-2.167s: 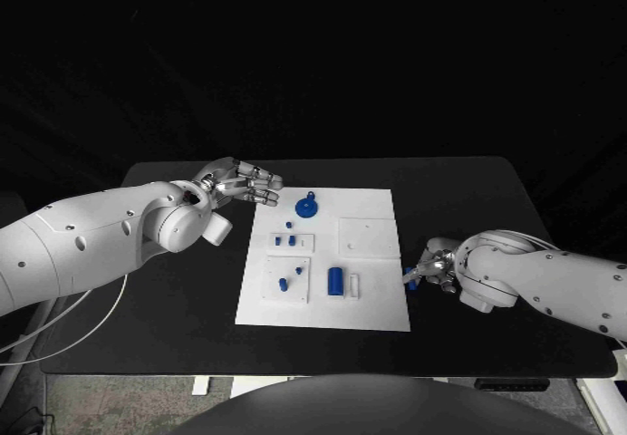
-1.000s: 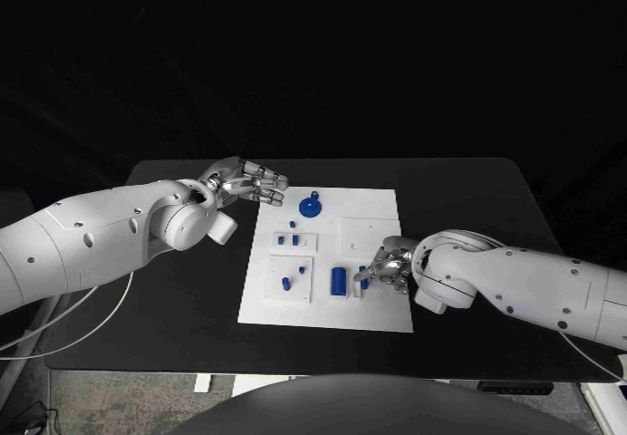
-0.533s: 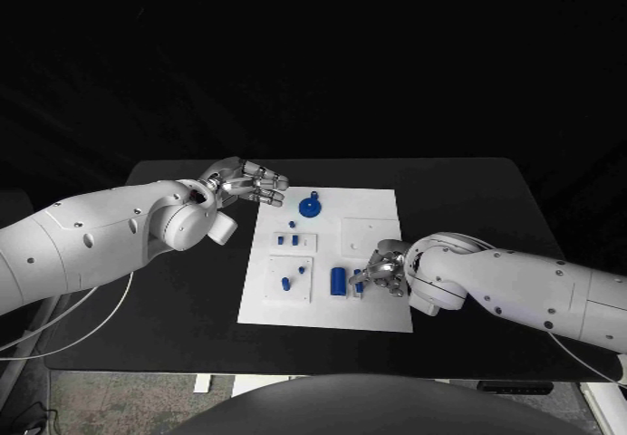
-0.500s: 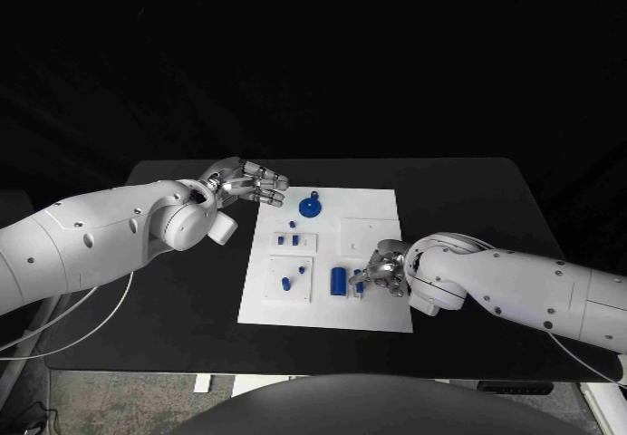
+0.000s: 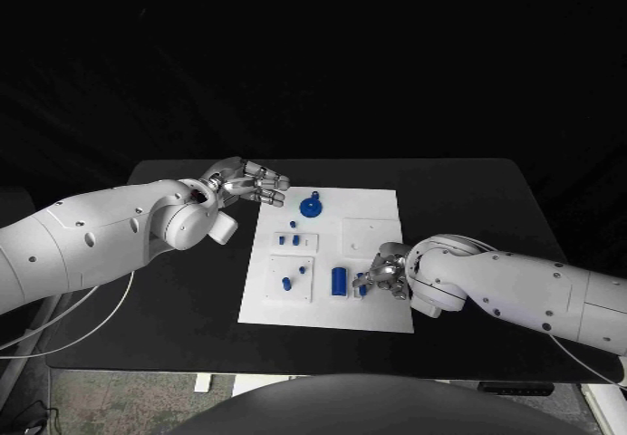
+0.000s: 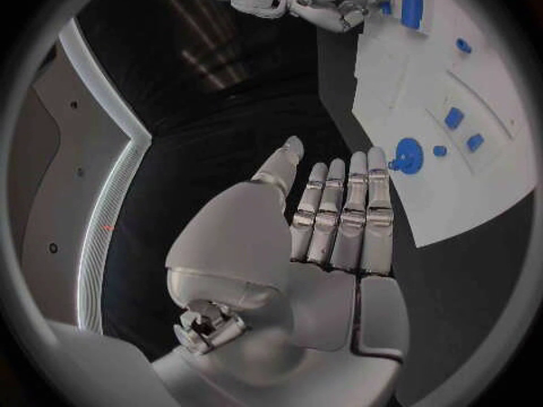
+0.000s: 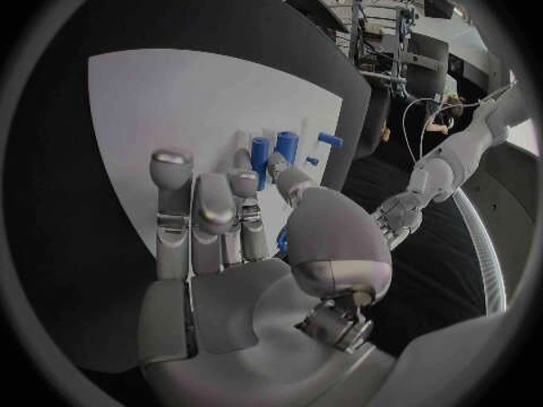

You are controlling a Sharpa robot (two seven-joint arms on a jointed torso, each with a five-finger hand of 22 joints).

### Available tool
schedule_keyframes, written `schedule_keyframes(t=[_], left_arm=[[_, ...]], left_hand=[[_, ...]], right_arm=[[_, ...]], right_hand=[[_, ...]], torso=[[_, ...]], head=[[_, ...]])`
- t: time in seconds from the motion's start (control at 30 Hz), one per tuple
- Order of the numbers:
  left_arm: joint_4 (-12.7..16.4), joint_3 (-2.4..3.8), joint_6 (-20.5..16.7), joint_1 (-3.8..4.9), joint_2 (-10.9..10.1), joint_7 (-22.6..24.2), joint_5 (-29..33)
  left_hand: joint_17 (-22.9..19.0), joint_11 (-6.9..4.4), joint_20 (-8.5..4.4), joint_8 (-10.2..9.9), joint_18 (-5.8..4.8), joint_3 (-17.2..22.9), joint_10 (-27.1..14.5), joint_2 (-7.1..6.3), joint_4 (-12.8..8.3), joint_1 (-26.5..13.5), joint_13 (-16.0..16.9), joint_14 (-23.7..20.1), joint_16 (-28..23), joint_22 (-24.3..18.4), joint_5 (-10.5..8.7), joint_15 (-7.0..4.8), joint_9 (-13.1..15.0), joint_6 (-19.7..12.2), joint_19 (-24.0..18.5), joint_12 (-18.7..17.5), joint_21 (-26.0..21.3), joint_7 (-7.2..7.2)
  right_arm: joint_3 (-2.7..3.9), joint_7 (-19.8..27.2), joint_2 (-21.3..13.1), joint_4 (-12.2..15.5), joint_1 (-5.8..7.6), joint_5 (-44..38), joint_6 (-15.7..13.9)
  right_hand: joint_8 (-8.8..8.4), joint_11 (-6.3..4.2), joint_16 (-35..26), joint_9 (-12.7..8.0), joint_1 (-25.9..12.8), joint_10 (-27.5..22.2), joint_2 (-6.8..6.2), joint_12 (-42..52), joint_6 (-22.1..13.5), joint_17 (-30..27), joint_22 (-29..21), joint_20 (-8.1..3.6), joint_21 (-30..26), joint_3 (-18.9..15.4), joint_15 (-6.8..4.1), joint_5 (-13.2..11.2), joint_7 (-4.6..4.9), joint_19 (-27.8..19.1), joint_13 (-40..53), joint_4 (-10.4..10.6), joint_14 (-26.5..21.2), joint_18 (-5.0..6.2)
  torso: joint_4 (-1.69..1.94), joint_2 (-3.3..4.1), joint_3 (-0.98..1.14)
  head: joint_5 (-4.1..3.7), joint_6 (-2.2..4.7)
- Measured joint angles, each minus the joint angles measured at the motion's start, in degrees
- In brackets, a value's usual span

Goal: Assemble the parts on the task board

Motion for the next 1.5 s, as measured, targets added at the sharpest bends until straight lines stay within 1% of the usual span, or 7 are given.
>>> schedule_keyframes(t=[1.03,1.17,1.3,1.37,1.4,1.43,1.5], left_arm=[[0.0,-0.01,0.2,0.0,0.0,-0.2,0.0],[0.0,-0.01,0.3,0.0,0.0,-0.3,0.0],[0.0,-0.01,0.3,0.0,0.0,-0.3,0.0],[0.0,-0.01,0.3,0.0,0.0,-0.3,0.0],[0.0,-0.01,0.3,0.0,0.0,-0.3,0.0],[0.0,-0.01,0.3,0.0,0.0,-0.3,0.0],[0.0,-0.01,0.4,0.0,0.0,-0.3,0.0]], left_hand=[[0.0,0.0,0.0,0.0,0.0,0.0,0.0,0.0,0.0,0.0,0.0,-0.2,0.0,0.0,0.0,0.21,0.0,0.0,0.0,0.0,0.0,0.0],[0.0,0.0,0.0,0.0,0.0,0.0,0.0,0.0,0.3,0.0,0.0,-0.2,0.0,-0.1,0.0,0.21,0.0,0.0,0.0,0.0,0.0,0.0],[0.0,0.0,0.0,0.0,0.0,0.0,0.0,0.0,0.3,0.0,0.0,-0.2,0.0,-0.1,0.0,0.21,0.0,0.0,0.0,0.0,0.0,0.0],[0.0,0.0,0.0,0.0,0.0,0.0,0.0,0.0,0.3,0.0,0.0,-0.2,0.0,-0.1,0.0,0.21,0.0,0.0,0.0,0.0,0.0,0.0],[0.0,0.0,0.0,0.0,0.0,0.0,0.0,0.0,0.3,0.0,0.0,-0.2,0.0,-0.1,0.0,0.21,0.0,0.0,0.0,0.0,0.0,0.0],[0.0,0.0,0.0,0.0,-0.01,0.0,0.0,0.0,0.3,0.0,0.0,-0.2,0.0,-0.1,0.0,0.21,0.0,0.0,0.0,0.0,0.0,0.0],[0.0,0.0,0.0,0.0,0.0,0.0,0.0,0.0,0.3,0.0,0.0,-0.2,0.0,-0.1,0.0,0.21,0.0,0.0,0.0,0.0,0.0,0.0]], right_arm=[[-0.13,-0.9,1.2,-0.9,-0.38,-0.5,0.6],[-0.15,-0.9,1.3,-1.1,-0.46,-0.6,0.5],[-0.17,-0.9,1.4,-1.2,-0.5,-0.6,0.4],[-0.17,-0.8,1.4,-1.3,-0.52,-0.6,0.3],[-0.18,-0.8,1.4,-1.3,-0.54,-0.6,0.3],[-0.18,-0.7,1.4,-1.3,-0.55,-0.6,0.3],[-0.19,-0.5,1.4,-1.3,-0.59,-0.5,0.2]], right_hand=[[0.0,0.01,0.0,0.0,0.0,0.0,0.0,-0.3,0.0,-0.2,0.0,0.0,-0.2,-0.9,0.0,0.0,0.0,0.0,-0.1,0.6,0.0,0.0],[0.0,0.01,0.0,-0.1,-1.2,0.0,-1.25,-0.7,0.0,-0.2,0.0,0.0,-0.4,-2.0,0.0,0.0,0.0,0.0,-0.3,1.7,0.0,0.0],[0.01,0.22,-0.2,-0.3,-3.1,-0.2,-3.61,-1.2,-0.3,-0.3,0.0,-0.24,-0.8,-2.6,0.0,0.0,0.29,-0.2,-0.6,4.6,0.0,0.0],[0.01,0.22,-0.4,-0.5,-3.0,-0.2,-5.03,-1.5,-0.3,-0.3,0.0,-0.35,-1.1,-3.2,0.0,0.0,0.3,-0.1,-0.8,7.4,0.0,-0.01],[0.01,0.22,-0.6,-0.7,-1.5,-0.2,-6.47,-1.8,-0.4,-0.3,0.0,-0.35,-1.4,-3.1,0.0,0.0,0.4,-0.1,-0.8,10.1,0.0,0.0],[0.01,0.35,-0.6,-0.8,-0.9,-0.3,-7.13,-1.8,-0.6,-0.3,0.0,-0.35,-1.4,-3.1,0.0,0.0,0.54,-0.1,-0.8,11.6,0.0,0.0],[0.01,0.42,-0.6,-0.8,-0.9,-0.4,-7.6,-1.8,-0.6,-0.3,0.0,-0.35,-1.4,-3.2,0.0,0.0,0.57,-0.1,-0.8,12.4,0.0,0.0]], torso=[[-0.02,0.01,0.02],[-0.02,0.03,0.01],[-0.01,0.03,0.01],[-0.01,0.03,0.01],[-0.02,0.03,0.01],[-0.02,0.02,0.01],[-0.02,0.02,0.01]], head=[[0.21,0.0],[0.22,0.0],[0.23,0.0],[0.24,0.0],[0.25,0.0],[0.29,0.0],[0.32,0.0]])
